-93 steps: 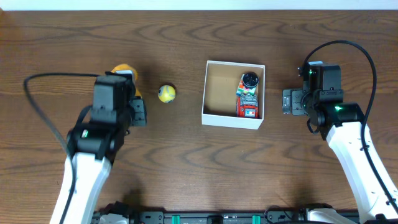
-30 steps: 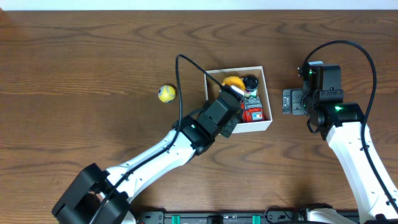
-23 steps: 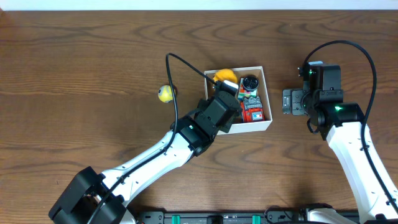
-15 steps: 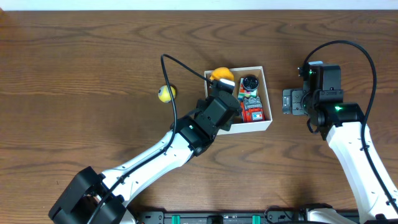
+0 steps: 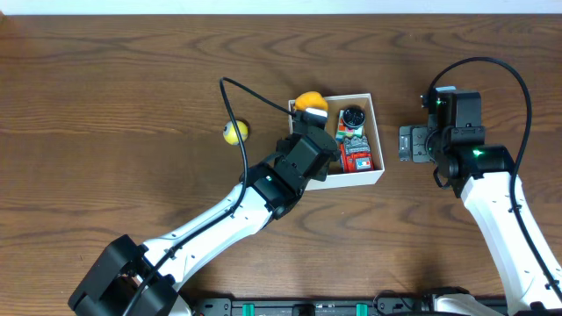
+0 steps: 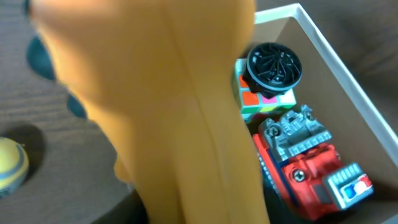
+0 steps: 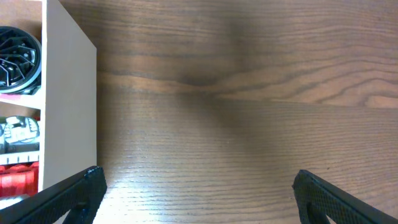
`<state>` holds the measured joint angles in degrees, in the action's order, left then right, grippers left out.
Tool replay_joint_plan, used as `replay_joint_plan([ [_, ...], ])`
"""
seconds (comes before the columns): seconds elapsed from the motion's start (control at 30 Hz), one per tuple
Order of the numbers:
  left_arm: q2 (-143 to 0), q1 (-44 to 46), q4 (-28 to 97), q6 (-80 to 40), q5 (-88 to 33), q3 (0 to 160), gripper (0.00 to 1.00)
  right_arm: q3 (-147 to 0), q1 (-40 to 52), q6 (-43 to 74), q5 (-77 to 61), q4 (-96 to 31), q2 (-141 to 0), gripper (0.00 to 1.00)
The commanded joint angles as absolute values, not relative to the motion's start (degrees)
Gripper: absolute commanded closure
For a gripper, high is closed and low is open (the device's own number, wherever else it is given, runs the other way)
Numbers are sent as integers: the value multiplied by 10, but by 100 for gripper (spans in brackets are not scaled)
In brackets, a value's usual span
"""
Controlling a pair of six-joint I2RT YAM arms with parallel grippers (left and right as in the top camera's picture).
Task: Pack container
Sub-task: 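Open the left gripper and withdraw it left toward the yellow ball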
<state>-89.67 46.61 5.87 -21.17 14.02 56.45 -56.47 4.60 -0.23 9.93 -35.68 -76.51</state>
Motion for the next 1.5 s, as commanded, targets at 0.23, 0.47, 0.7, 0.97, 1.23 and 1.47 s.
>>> replay_joint_plan([
  [0.23,-885,464,55,-217,128,579,42,-564,41,0,104,-356,-769,1],
  [0.47,-884,464,46,-217,129,579,34,-564,41,0,104,-356,-769,1],
  [0.7,-878,463,38,-206,147,580,24,-564,41,0,104,-356,-769,1],
  [0.97,-813,437,79,-176,225,580,21,-564,41,0,104,-356,-769,1],
  [1.23,-738,316,231,-210,218,580,6,-564,41,0,104,-356,-769,1],
  [1.47,-763,205,225,-211,91,580,2,-564,41,0,104,-356,-769,1],
])
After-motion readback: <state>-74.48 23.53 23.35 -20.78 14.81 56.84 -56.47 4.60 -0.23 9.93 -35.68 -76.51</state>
